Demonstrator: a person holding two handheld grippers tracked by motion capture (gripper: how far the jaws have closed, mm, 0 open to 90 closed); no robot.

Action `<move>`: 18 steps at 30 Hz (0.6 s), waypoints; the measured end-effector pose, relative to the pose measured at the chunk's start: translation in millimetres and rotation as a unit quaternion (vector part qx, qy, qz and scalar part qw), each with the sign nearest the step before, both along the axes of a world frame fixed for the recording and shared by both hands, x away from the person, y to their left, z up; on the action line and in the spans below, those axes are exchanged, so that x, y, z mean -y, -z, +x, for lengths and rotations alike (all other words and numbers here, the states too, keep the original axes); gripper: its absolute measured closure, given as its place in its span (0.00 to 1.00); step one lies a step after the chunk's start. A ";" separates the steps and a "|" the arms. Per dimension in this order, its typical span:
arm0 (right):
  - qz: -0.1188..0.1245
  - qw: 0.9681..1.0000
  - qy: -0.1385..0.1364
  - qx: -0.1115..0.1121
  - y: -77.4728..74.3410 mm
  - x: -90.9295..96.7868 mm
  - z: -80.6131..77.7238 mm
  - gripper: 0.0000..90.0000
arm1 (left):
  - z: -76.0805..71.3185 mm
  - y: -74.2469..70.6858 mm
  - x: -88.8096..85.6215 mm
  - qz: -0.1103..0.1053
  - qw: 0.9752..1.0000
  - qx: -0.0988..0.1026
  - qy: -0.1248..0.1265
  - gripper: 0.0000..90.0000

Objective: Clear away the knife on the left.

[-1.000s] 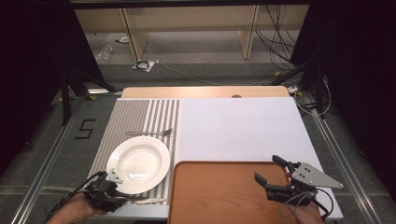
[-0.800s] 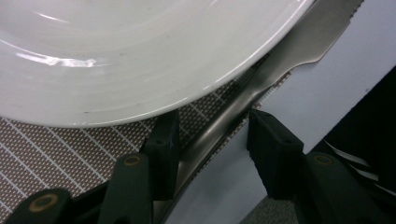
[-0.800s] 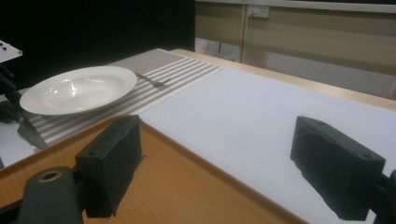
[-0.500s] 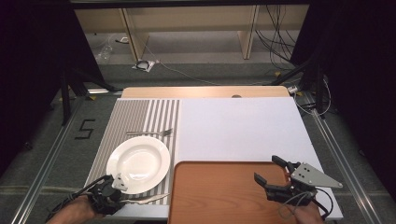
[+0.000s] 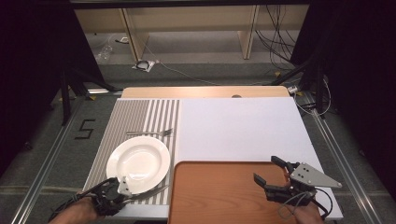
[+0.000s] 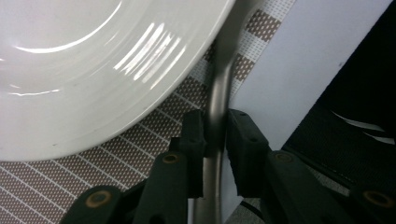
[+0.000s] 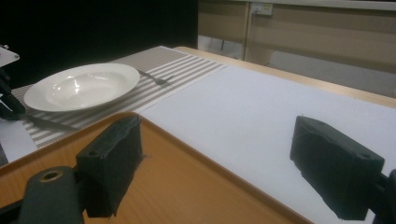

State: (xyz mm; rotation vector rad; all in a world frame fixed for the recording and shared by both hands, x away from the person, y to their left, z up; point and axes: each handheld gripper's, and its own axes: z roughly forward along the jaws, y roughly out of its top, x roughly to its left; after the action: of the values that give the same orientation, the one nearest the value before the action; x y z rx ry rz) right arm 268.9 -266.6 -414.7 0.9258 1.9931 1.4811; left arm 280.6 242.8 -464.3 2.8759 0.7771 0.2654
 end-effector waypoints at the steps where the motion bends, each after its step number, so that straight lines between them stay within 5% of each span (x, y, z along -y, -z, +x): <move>1: 0.000 1.000 0.000 -0.001 0.1 0.2 0.0 0.20 | -0.7 0.0 0.9 0.001 1.000 0.000 -0.001 0.87; 9: -0.002 1.000 0.000 -0.004 0.2 -0.3 0.1 0.20 | -0.7 -1.0 -1.0 -0.006 1.000 -0.005 -0.005 0.88; 18: -0.003 1.000 0.000 -0.005 0.5 -0.3 0.5 0.20 | -5.9 -7.2 -2.2 -0.040 0.999 -0.026 -0.013 0.88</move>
State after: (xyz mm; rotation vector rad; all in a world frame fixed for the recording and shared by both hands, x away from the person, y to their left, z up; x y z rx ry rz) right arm 269.4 -266.3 -415.3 0.9329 2.0031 1.4723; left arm 274.7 244.9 -457.0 2.8093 0.8150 0.1602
